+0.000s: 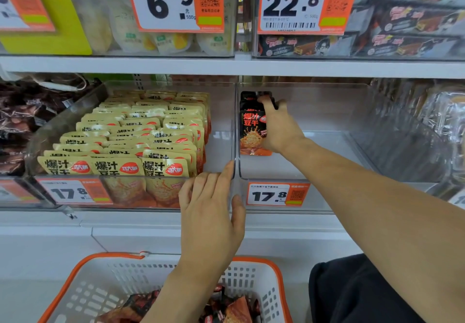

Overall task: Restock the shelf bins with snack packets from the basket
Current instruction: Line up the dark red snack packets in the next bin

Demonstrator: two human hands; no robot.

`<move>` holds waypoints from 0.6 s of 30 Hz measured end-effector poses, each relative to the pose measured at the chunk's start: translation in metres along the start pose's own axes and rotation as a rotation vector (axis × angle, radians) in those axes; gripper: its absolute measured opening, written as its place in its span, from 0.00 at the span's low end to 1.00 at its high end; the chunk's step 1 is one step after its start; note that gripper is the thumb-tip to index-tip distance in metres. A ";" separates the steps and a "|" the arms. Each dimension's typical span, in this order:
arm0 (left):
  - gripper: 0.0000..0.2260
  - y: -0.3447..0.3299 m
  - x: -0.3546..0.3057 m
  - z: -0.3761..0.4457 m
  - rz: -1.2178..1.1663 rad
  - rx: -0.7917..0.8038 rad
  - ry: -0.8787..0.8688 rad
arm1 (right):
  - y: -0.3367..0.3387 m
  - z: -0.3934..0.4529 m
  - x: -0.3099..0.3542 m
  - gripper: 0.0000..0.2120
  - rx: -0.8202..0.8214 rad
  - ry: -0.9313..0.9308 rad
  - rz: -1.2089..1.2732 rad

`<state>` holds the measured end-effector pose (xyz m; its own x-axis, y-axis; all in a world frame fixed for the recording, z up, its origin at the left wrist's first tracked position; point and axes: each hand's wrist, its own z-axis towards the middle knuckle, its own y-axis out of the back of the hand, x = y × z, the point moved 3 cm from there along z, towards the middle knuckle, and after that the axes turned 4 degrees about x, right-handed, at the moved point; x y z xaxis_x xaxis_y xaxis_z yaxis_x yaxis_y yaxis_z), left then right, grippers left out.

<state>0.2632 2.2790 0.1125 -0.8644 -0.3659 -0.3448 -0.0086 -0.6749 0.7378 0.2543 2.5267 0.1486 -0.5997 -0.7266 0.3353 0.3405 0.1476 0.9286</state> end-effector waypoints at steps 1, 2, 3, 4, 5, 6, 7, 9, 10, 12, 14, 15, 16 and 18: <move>0.23 0.000 0.000 0.000 0.001 0.001 -0.003 | 0.000 -0.001 0.000 0.49 0.003 -0.003 0.006; 0.23 0.000 0.001 0.000 0.001 0.001 -0.006 | 0.000 -0.001 0.000 0.49 0.005 -0.005 0.010; 0.23 0.000 0.001 0.000 0.001 0.000 -0.010 | 0.001 -0.002 0.000 0.49 0.004 -0.006 0.012; 0.23 0.000 0.001 0.000 -0.001 -0.004 -0.014 | 0.001 -0.002 0.000 0.49 0.004 -0.005 0.013; 0.23 0.000 0.001 0.000 -0.004 -0.009 -0.017 | 0.001 -0.003 0.000 0.49 0.007 -0.004 0.013; 0.23 0.000 0.001 0.000 -0.007 -0.015 -0.021 | 0.001 -0.003 0.000 0.50 0.009 -0.003 0.011; 0.23 0.001 0.001 0.000 -0.012 -0.020 -0.023 | 0.001 -0.003 0.001 0.50 0.011 -0.003 0.008; 0.23 0.001 0.001 -0.001 -0.020 -0.021 -0.025 | 0.001 -0.003 0.001 0.50 0.014 -0.004 0.010; 0.23 0.000 0.001 -0.001 -0.021 -0.016 -0.026 | 0.002 -0.004 0.001 0.50 0.015 -0.008 0.018; 0.23 0.000 0.003 0.000 -0.022 -0.004 -0.023 | 0.006 -0.005 0.001 0.51 0.015 -0.018 0.039; 0.23 -0.001 0.004 0.001 -0.023 0.016 -0.024 | 0.011 -0.007 0.000 0.52 0.014 -0.024 0.053; 0.23 -0.001 0.004 0.001 -0.027 0.017 -0.029 | 0.016 -0.009 0.000 0.51 0.006 -0.026 0.062; 0.23 0.000 0.004 0.001 -0.045 0.005 -0.030 | 0.023 -0.012 -0.001 0.49 -0.005 -0.031 0.064; 0.20 0.007 0.001 -0.004 -0.161 -0.069 -0.023 | 0.038 -0.021 -0.002 0.42 -0.021 -0.039 0.026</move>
<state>0.2641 2.2715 0.1146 -0.8660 -0.2354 -0.4412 -0.1140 -0.7661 0.6325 0.2834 2.5195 0.1799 -0.6182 -0.6959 0.3653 0.3711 0.1513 0.9162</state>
